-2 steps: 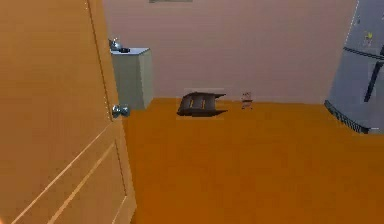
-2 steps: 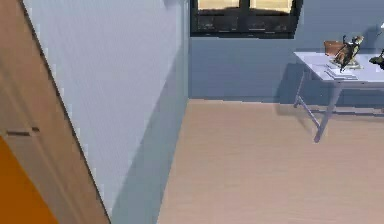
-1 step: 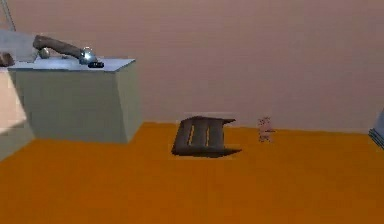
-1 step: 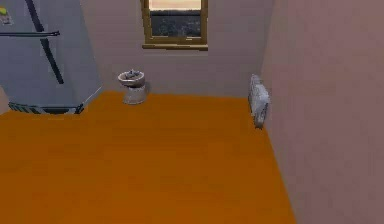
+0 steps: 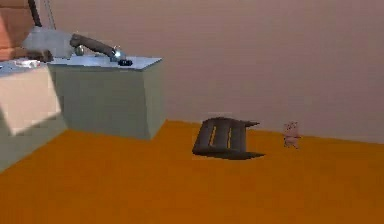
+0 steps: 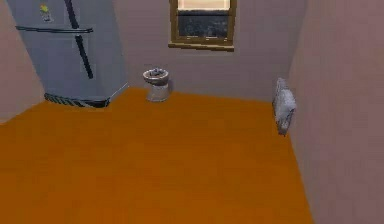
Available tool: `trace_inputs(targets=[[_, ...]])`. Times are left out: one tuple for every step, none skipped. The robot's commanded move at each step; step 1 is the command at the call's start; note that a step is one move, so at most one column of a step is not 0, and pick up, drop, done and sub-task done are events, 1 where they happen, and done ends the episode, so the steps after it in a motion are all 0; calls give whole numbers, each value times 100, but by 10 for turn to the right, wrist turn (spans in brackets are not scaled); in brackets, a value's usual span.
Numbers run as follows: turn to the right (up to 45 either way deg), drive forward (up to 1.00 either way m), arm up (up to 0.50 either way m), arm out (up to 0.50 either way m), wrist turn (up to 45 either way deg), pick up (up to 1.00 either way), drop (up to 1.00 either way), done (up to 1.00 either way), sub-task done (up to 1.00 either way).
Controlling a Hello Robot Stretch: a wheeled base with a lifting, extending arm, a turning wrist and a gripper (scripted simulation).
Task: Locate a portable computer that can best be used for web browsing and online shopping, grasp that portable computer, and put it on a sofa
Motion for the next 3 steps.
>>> trace_inputs(targets=[[0,40,0,0,0,0,0,0,0],[-90,0,0,0,0,0,0,0,0],[0,65,0,0,0,0,0,0,0]])
